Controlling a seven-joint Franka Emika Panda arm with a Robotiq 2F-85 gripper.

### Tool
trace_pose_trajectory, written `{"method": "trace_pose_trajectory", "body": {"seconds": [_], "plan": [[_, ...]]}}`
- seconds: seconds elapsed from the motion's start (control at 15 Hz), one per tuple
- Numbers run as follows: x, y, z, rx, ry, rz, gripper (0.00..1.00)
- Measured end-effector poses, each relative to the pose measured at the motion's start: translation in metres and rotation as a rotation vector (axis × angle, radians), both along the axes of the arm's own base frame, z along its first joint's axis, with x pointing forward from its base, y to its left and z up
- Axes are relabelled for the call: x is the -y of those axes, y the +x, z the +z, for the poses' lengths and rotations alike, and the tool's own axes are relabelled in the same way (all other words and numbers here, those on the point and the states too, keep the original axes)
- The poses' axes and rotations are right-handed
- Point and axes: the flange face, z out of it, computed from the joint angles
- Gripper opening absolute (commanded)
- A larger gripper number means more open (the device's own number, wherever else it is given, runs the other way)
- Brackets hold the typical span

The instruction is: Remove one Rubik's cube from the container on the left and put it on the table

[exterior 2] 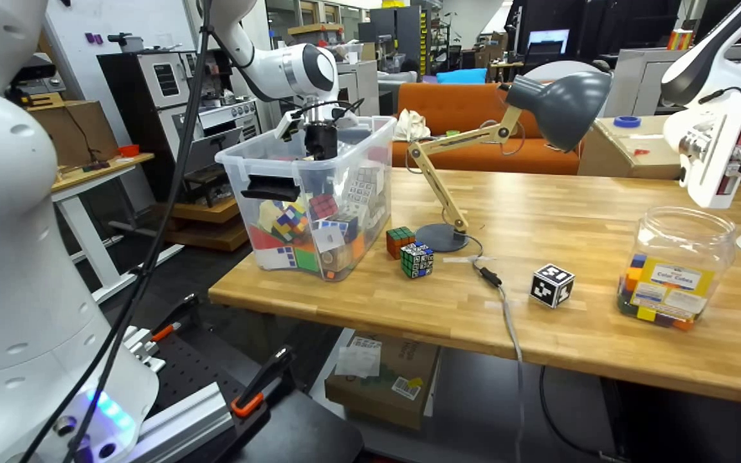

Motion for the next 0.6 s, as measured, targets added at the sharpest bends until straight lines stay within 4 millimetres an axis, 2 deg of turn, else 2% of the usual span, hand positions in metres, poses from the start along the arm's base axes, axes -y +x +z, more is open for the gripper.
{"method": "trace_pose_trajectory", "body": {"seconds": [0.27, 0.6], "plan": [[0.0, 0.007, -0.009, -0.027, -0.004, 0.007, 1.0], [0.001, 0.015, -0.005, -0.045, -0.007, 0.013, 1.0]]}}
